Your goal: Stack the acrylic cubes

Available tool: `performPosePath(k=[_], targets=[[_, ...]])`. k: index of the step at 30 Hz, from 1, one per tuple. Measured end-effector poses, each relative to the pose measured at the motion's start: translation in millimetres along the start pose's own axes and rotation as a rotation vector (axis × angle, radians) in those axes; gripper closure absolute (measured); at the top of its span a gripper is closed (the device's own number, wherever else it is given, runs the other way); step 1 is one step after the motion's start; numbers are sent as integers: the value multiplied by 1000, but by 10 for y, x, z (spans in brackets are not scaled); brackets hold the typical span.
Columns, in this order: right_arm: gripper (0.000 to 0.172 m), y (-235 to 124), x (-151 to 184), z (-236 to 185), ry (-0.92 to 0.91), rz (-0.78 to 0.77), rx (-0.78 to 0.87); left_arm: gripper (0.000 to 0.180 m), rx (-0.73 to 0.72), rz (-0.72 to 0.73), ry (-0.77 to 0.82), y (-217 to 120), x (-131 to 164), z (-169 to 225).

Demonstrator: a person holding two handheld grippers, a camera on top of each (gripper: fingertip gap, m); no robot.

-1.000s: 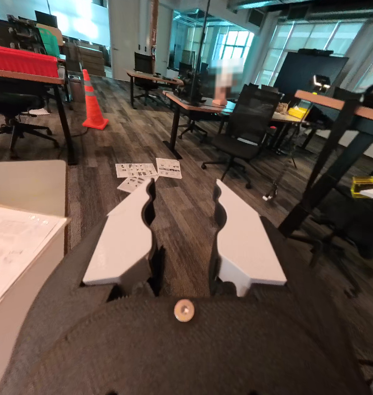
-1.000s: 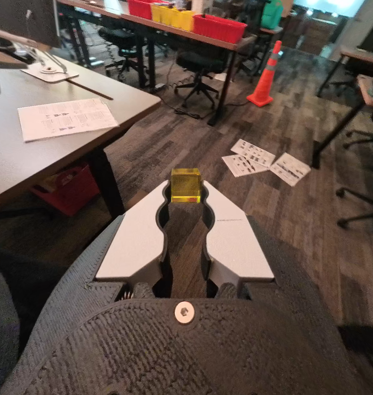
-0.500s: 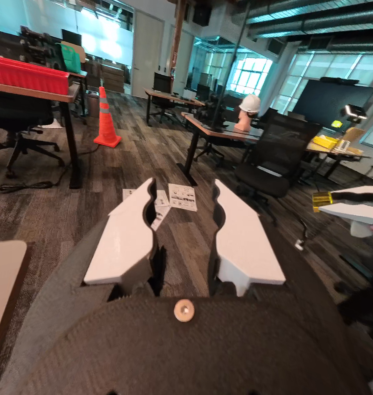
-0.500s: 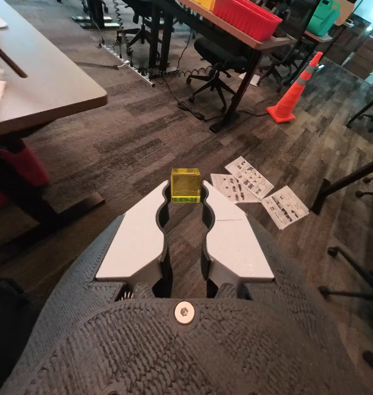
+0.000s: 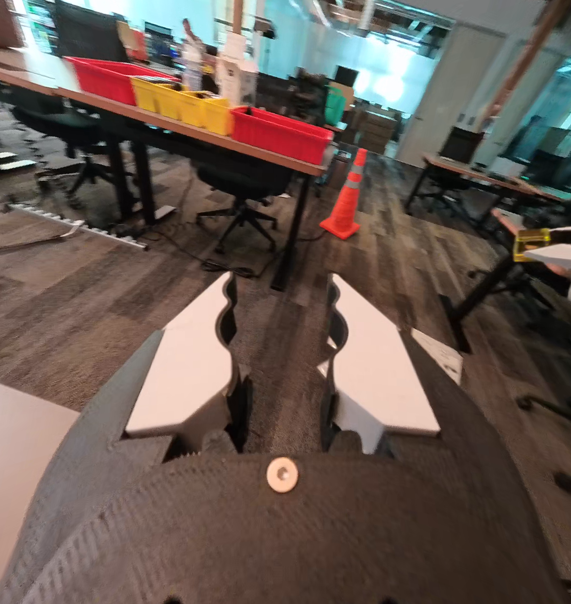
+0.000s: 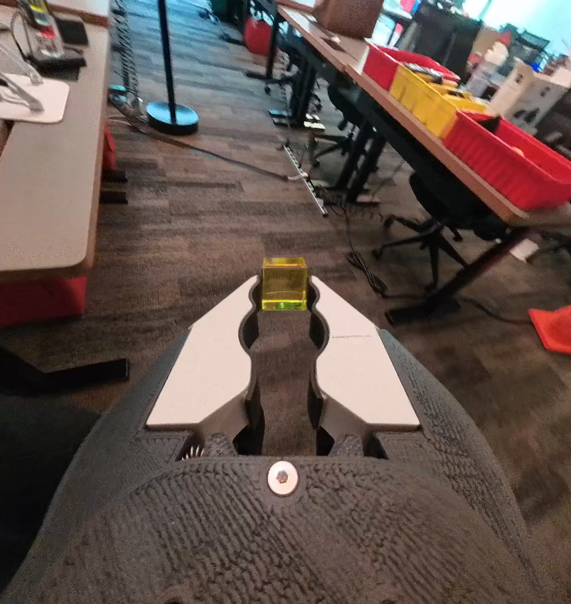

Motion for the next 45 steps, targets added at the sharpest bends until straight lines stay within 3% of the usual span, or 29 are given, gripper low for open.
performPosePath(k=[6, 10, 15, 19, 26, 31, 35, 40, 45], targets=[[146, 1557, -412, 475, -36, 23, -164, 126, -205, 93, -80, 909, -255, -947], [146, 2389, -899, 750, -124, -1, -289, 127, -291, 126, -87, 1513, -724, -1476], [146, 3511, -1387, 998, -148, 25, -404, 120, -434, 28, -25, 2136, -1202, -2199], [146, 4486, -1654, 967, -196, 26, -532, 116, -583, -38, -59, 2470, -1334, -2874], [146, 6404, -2254, 720, -337, 91, -760, 119, -792, 55, -117, 2694, -1372, -4029], [146, 7698, -3076, 177, -391, 152, -1035, 119, -979, 35, -180, 2610, -1465, -4577], [146, 8541, -3584, -576, -520, 207, -1230, 118, -1153, -31, -183, 2390, -1403, -4835], [146, 9125, -4055, -1780, -564, 285, -1444, 119, -1316, -15, -244, 2029, -1272, -5107], [146, 9336, -4240, -3002, -591, 268, -1665, 120, -1451, 35, -244, 1661, -1244, -5517]])
Point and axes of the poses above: each gripper's, where its closed fingertips meet, y out along the fingers, x out of its underside, z = x × y across the jaws, the point moved 8 cm from there along -y, back along the fingers
